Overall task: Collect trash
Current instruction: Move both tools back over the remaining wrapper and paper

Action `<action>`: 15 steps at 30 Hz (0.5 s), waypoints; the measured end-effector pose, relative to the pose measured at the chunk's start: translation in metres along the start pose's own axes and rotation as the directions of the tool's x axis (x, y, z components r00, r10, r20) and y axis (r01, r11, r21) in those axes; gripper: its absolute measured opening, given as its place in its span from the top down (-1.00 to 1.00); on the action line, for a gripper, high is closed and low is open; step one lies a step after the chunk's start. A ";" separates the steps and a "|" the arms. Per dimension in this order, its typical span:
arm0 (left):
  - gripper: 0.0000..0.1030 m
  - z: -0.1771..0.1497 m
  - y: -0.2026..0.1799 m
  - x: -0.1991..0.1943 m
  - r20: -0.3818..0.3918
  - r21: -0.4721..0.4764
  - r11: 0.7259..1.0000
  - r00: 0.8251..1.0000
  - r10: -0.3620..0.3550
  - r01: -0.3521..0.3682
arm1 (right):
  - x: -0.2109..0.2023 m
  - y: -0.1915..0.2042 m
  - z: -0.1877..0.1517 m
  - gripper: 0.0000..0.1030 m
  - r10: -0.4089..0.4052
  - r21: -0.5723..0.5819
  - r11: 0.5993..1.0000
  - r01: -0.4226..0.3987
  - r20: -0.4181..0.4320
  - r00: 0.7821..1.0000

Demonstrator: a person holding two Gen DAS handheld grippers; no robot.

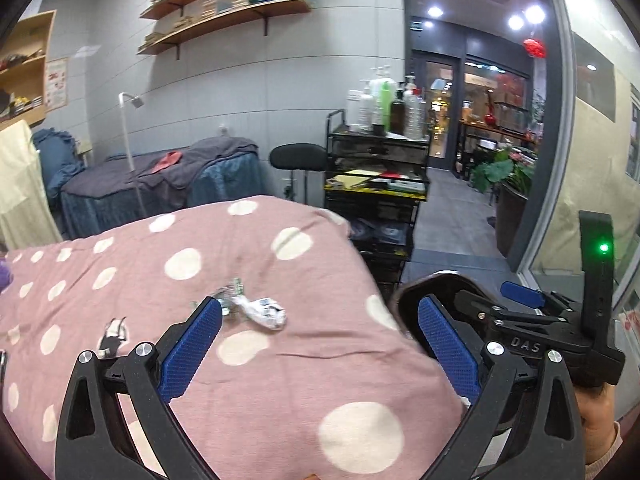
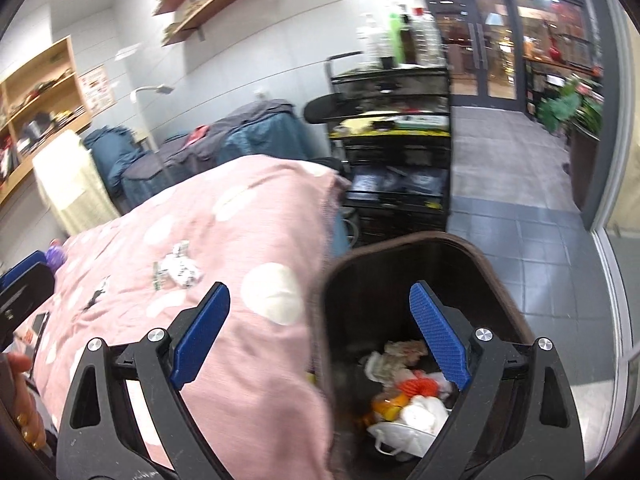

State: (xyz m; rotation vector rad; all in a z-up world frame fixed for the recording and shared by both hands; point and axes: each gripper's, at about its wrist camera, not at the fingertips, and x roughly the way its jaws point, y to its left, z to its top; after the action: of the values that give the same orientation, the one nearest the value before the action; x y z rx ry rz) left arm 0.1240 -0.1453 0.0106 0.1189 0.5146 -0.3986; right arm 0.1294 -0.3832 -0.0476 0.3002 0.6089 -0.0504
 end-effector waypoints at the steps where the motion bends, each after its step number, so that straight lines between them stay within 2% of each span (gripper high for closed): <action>1: -0.88 0.000 0.008 0.001 -0.005 -0.010 1.000 1.000 0.012 -0.012 | 0.002 0.007 0.001 -0.75 0.012 -0.014 1.000 -0.012 -0.002 1.000; 9: -0.88 -0.011 0.071 0.003 -0.054 -0.077 0.992 0.994 0.095 -0.099 | 0.028 0.067 0.011 -0.79 0.109 -0.127 0.985 -0.116 -0.059 0.992; 15: -0.88 -0.023 0.121 0.014 -0.121 -0.114 0.977 0.979 0.165 -0.179 | 0.055 0.104 0.018 -0.79 0.151 -0.198 0.964 -0.176 -0.138 0.979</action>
State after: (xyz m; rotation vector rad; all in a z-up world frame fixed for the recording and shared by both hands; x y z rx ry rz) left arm 0.1726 -0.0343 -0.0151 0.0651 0.6326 -0.1904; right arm 0.1979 -0.2866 -0.0376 0.1486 0.7025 0.1919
